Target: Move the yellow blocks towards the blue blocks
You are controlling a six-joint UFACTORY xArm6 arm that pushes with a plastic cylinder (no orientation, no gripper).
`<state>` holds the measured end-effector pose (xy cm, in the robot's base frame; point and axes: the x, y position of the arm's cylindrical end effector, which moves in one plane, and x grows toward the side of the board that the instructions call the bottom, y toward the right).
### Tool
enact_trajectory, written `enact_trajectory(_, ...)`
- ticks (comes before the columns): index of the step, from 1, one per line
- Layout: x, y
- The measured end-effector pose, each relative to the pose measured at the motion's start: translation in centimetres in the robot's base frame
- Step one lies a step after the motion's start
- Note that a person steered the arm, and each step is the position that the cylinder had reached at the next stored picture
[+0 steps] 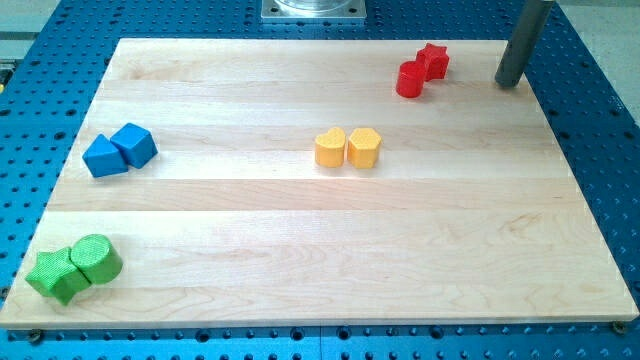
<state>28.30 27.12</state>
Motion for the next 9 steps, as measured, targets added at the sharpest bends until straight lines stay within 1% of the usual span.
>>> enact_trajectory(3,0.3,-0.6)
enact_trajectory(4,2.1,-0.4)
enact_trajectory(5,5.3,-3.0)
enact_trajectory(7,8.8,-4.0)
enact_trajectory(8,11.7,-4.9)
enact_trajectory(9,16.1,-12.0)
